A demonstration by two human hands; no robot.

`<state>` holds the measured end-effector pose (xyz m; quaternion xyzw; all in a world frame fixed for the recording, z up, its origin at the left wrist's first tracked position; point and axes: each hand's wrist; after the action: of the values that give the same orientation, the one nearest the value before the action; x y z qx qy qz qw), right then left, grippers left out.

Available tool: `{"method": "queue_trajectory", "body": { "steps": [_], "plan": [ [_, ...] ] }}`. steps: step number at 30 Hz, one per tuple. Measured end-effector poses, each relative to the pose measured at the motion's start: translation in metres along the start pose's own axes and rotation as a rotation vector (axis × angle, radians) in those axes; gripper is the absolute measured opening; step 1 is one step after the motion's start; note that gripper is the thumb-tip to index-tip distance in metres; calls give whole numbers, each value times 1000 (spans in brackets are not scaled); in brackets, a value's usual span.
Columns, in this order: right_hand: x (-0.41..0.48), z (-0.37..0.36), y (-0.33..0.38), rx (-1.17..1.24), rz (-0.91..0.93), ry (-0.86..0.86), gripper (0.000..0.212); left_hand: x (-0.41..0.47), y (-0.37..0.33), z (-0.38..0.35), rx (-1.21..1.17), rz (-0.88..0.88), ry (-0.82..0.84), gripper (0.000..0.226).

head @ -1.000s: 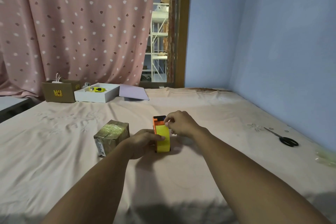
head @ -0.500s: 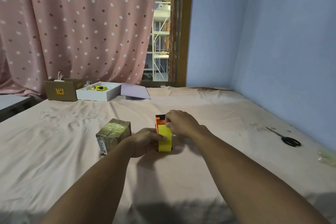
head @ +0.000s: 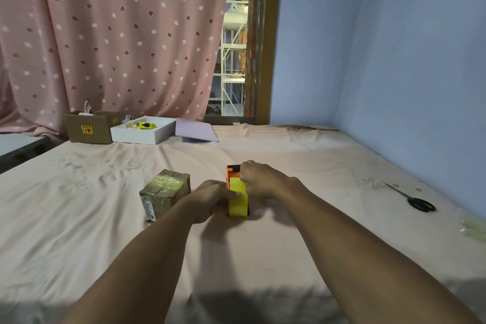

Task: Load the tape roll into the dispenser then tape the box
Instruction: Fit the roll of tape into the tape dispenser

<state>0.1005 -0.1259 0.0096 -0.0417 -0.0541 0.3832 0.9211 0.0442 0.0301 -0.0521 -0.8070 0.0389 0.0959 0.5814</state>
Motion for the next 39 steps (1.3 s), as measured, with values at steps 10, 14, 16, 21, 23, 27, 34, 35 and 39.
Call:
{"method": "queue_trajectory", "body": {
  "steps": [10, 14, 16, 21, 23, 27, 34, 35, 39],
  "plan": [
    [-5, 5, -1, 79, -8, -48, 15, 0, -2, -2, 30, 18, 19, 26],
    [-2, 10, -1, 178, -29, -30, 26, 0, -2, -4, 34, 12, 14, 20],
    [0, 10, 0, 208, -53, 19, 32, -1, -2, -4, 34, 14, 11, 18],
    [4, 7, 1, 381, -122, 40, 23, -1, -2, -4, 56, 13, 5, 23],
    [4, 8, 2, 421, -117, 35, 20, -2, -3, -4, 60, 6, 3, 21],
    [-1, 6, 1, 529, -126, 25, 17, -1, -2, -4, 55, 7, 5, 25],
    [-1, 6, 2, 552, -214, -49, 15, 1, -3, -3, 72, 5, 12, 30],
    [1, 10, 5, 511, -231, -41, 24, 1, -3, -3, 75, 5, 7, 30],
    [9, 23, 11, 426, -371, 61, 27, 2, -3, -5, 84, 12, -2, 29]
  ]
}}
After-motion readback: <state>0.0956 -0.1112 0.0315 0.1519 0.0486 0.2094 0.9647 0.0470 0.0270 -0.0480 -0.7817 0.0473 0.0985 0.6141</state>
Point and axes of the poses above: each hand's wrist, its own x-axis towards the middle knuckle, its own z-axis out of the back of the hand, y = z × x, and after that the axes turned 12 degrees about -x, right-handed
